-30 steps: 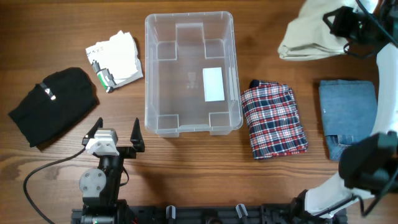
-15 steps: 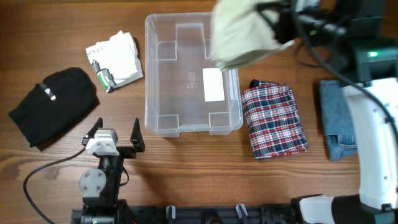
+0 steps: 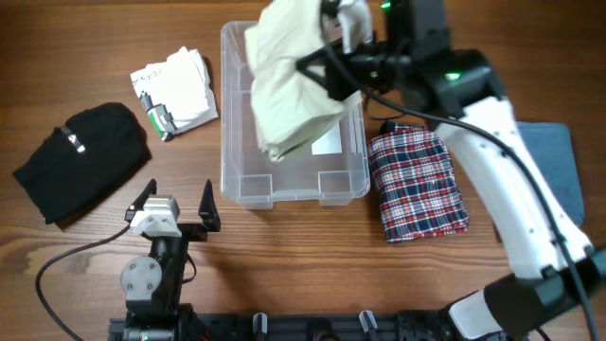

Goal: Pack container
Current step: 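Lift the cream cloth and carry it left over the clear bin, then lower the cream cloth into the bin and open the right gripper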

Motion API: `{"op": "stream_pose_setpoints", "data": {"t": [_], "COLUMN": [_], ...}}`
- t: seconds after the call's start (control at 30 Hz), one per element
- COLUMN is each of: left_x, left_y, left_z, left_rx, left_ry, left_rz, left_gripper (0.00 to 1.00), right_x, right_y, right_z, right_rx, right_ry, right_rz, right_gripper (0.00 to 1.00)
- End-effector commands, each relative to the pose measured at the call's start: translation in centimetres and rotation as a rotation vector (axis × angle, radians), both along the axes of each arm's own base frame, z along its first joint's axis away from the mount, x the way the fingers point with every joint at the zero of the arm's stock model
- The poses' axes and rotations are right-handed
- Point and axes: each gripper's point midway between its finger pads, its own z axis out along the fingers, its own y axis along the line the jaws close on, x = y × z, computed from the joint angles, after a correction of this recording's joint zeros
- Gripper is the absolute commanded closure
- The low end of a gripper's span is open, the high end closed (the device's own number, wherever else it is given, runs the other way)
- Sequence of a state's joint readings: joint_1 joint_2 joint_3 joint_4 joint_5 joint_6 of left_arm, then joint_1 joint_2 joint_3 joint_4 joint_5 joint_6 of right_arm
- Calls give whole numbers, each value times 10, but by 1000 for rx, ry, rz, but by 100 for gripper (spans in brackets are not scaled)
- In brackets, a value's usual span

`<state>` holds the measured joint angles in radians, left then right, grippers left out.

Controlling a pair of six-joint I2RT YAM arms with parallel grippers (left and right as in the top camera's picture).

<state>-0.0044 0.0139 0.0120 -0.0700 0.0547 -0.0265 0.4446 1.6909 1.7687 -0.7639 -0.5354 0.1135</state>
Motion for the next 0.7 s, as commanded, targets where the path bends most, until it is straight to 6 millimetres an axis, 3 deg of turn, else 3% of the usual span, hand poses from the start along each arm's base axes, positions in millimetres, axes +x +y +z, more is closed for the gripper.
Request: {"op": "stream_pose_setpoints", "data": {"t": [0.0, 0.2, 0.5, 0.67], "left_x": [0, 0, 0, 0], "left_y": [-4, -4, -4, -4], "left_z": [-2, -2, -2, -2], "left_rx": [18, 18, 18, 18], "left_ry": [2, 2, 2, 2], "left_rz": [-21, -21, -21, -21], "left_gripper": [0, 0, 0, 0], "right_x": [3, 21, 41, 43], "right_y": [14, 10, 24, 37], "right_z": [-13, -45, -79, -87], "right_rx": [-10, -80, -67, -29], "right_ry": [30, 103, 162, 181], "right_rz": [-15, -148, -165, -114], "right_gripper": [96, 96, 96, 96]}}
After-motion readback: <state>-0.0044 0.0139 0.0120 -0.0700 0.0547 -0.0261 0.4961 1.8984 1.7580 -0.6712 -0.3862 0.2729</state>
